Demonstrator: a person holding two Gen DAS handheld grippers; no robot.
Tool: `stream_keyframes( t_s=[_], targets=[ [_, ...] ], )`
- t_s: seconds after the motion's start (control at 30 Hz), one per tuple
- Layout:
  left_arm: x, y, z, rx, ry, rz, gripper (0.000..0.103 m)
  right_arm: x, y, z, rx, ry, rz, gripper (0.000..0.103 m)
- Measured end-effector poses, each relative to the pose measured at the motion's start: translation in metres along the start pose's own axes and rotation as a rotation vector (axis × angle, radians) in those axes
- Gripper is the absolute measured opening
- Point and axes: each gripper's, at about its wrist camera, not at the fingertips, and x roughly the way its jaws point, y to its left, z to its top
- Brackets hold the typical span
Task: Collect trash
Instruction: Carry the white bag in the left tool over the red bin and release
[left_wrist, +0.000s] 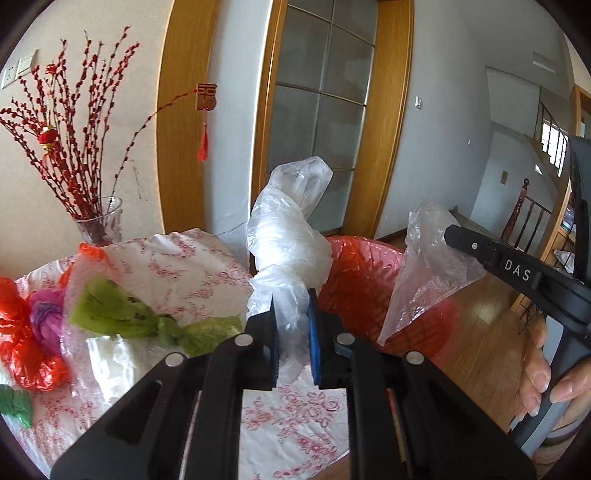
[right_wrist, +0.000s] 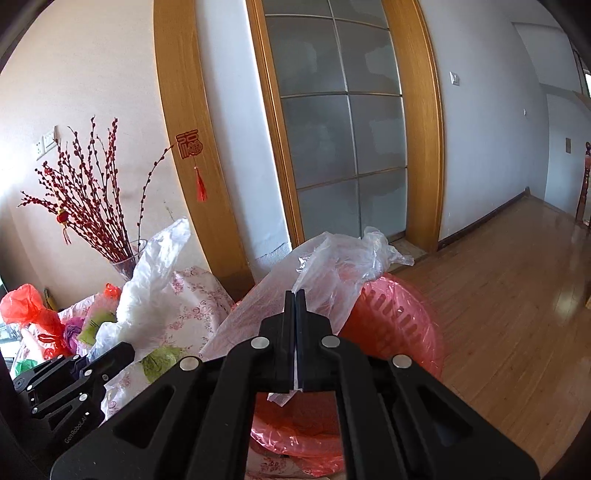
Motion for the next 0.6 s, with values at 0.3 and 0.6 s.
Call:
stream_keyframes(
  t_s=[0.3,0.6],
  targets=[
    [0.045,-0.030,0.003,0.025,0.047,-0.060,0.014,0.013,-0.028,-0.006,0.042,0.037,0.002,0.001],
    [0.078,-0.040,0.004,0.034,0.080,-0.086,0.016,0.026,-0.043,-0.013,0.069,0.066,0.015,0.001]
  ],
)
